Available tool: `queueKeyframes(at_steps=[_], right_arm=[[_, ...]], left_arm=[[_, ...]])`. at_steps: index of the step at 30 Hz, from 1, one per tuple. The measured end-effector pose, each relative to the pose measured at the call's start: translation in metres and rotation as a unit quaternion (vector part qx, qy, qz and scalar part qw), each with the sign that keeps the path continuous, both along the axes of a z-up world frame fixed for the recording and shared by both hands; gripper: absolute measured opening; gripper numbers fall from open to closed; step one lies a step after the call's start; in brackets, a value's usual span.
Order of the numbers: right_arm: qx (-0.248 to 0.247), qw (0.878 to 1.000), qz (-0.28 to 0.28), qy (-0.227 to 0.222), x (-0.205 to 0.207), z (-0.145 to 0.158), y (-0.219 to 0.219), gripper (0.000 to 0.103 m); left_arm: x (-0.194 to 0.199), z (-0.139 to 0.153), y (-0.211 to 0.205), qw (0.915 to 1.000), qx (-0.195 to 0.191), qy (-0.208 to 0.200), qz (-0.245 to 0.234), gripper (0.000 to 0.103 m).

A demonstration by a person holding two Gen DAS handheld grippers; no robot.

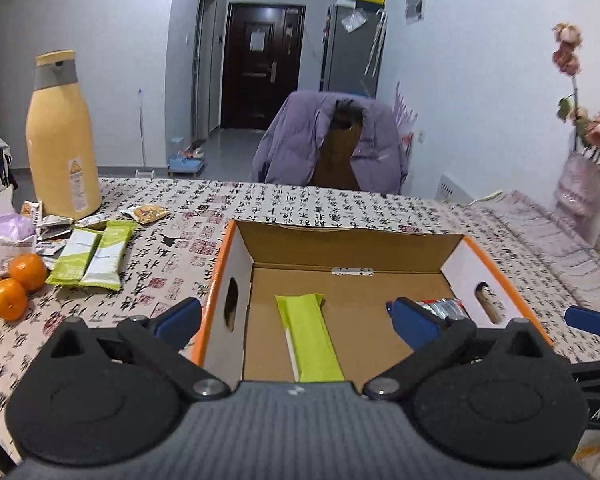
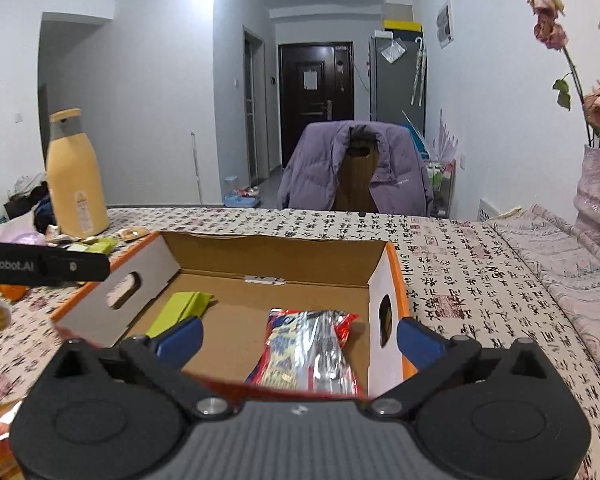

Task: Organize snacks
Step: 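Lower both held snacks into the cardboard box and open both grippers, then grasp another green bar with the right gripper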

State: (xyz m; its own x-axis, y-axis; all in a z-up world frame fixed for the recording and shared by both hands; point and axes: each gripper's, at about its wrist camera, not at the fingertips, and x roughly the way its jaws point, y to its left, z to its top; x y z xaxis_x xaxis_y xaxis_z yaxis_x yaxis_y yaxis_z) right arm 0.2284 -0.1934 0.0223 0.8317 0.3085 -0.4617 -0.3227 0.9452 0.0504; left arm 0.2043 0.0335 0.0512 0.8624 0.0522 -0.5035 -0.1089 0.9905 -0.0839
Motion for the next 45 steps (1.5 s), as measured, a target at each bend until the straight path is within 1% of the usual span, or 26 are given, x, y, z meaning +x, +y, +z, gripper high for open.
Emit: queueKeyframes(at_steps=[5, 8, 14, 17, 21, 24, 27, 29, 31, 32, 34, 36, 40, 43, 44, 45], right_arm=[[0.0, 1.0, 0.005, -0.015, -0.046, 0.0, -0.006, 0.103], [0.007, 1.0, 0.012, -0.019, -0.072, -0.003, -0.01, 0.103], [0.01, 1.0, 0.011, -0.016, -0.111, -0.018, -0.017, 0.103], [0.007, 1.0, 0.01, -0.012, -0.127, -0.028, -0.017, 0.103], [0.002, 1.0, 0.008, -0.005, -0.144, -0.041, -0.017, 0.103], [-0.001, 1.0, 0.014, 0.002, -0.154, -0.051, -0.015, 0.103], [-0.013, 1.0, 0.017, -0.002, -0.159, -0.055, -0.009, 0.101], [-0.019, 1.0, 0.019, -0.004, -0.16, -0.056, -0.004, 0.095], [-0.022, 1.0, 0.019, -0.001, -0.157, -0.056, 0.002, 0.082], [-0.025, 1.0, 0.018, 0.002, -0.155, -0.057, 0.005, 0.079], [-0.03, 0.999, 0.015, 0.01, -0.149, -0.059, 0.012, 0.069], [-0.034, 0.999, 0.014, 0.018, -0.143, -0.061, 0.018, 0.063], [-0.045, 0.999, 0.009, 0.024, -0.133, -0.064, 0.031, 0.06], [-0.066, 0.997, -0.001, 0.026, -0.127, -0.068, 0.04, 0.059], [-0.072, 0.997, -0.006, 0.029, -0.126, -0.07, 0.043, 0.057], [-0.077, 0.996, -0.009, 0.031, -0.124, -0.072, 0.044, 0.052]], left_arm=[[-0.045, -0.006, 0.0, 0.9998, -0.003, -0.016, -0.011, 0.103], [-0.072, -0.012, -0.003, 0.9994, 0.007, -0.026, -0.02, 0.103], [-0.115, -0.03, -0.009, 0.9984, 0.016, -0.034, -0.041, 0.103], [-0.131, -0.04, -0.01, 0.9981, 0.02, -0.035, -0.047, 0.103], [-0.146, -0.05, -0.005, 0.9983, 0.004, -0.026, -0.051, 0.103], [-0.155, -0.055, -0.003, 0.9984, 0.004, -0.026, -0.05, 0.103], [-0.158, -0.058, -0.001, 0.9984, 0.006, -0.027, -0.049, 0.103], [-0.158, -0.059, 0.0, 0.9986, 0.004, -0.024, -0.047, 0.103], [-0.158, -0.06, 0.001, 0.9987, 0.002, -0.021, -0.046, 0.103], [-0.158, -0.061, 0.002, 0.9988, 0.002, -0.02, -0.045, 0.103], [-0.158, -0.063, 0.003, 0.9988, 0.001, -0.017, -0.045, 0.103], [-0.159, -0.063, 0.002, 0.9988, 0.0, -0.016, -0.045, 0.103], [-0.159, -0.063, -0.001, 0.9987, 0.005, -0.018, -0.047, 0.103], [-0.158, -0.064, -0.001, 0.9989, 0.003, -0.016, -0.045, 0.103], [-0.157, -0.065, -0.001, 0.9989, 0.003, -0.016, -0.044, 0.103], [-0.157, -0.065, -0.001, 0.9989, 0.002, -0.016, -0.044, 0.103]])
